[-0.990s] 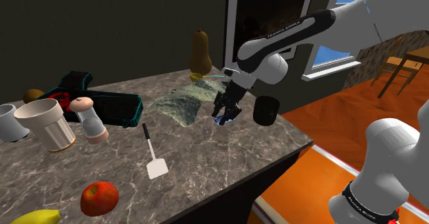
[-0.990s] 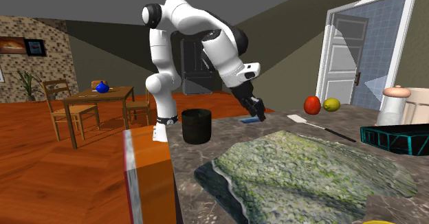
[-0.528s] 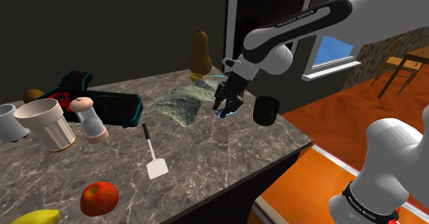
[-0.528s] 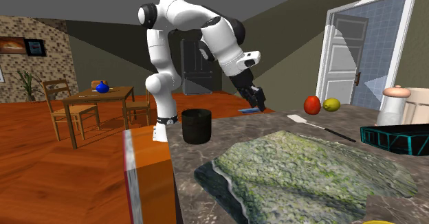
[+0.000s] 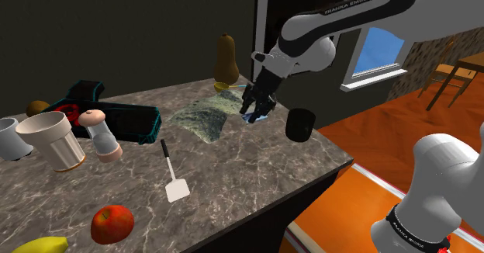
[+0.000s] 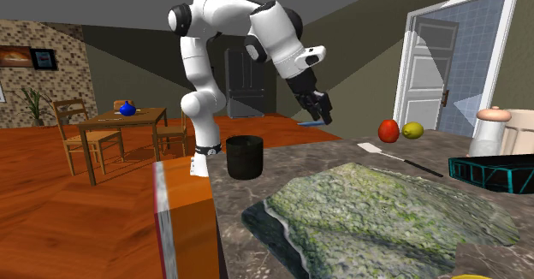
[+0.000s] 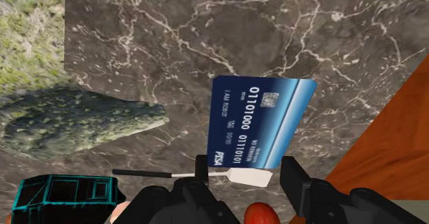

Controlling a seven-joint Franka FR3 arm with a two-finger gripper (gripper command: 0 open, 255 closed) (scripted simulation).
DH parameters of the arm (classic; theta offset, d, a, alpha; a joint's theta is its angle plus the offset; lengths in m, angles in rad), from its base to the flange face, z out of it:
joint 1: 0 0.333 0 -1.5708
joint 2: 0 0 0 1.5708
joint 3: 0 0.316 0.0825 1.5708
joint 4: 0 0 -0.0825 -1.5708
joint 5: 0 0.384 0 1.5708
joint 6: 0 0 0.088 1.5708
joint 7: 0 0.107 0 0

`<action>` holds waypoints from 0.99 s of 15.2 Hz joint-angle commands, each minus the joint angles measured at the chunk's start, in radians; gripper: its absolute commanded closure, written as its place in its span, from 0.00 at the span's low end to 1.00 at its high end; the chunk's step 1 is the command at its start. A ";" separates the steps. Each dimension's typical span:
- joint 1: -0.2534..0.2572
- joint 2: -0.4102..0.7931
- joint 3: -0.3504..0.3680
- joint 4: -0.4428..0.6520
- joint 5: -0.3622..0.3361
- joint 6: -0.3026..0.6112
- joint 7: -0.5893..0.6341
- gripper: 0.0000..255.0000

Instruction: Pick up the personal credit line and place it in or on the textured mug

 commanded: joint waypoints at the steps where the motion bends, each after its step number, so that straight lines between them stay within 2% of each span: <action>1: -0.003 -0.009 0.002 0.015 -0.015 -0.019 0.019 1.00; 6: -0.009 -0.030 0.009 0.051 -0.047 -0.063 0.061 1.00; 15: -0.134 -0.250 -0.064 -0.083 -0.189 -0.179 -0.004 1.00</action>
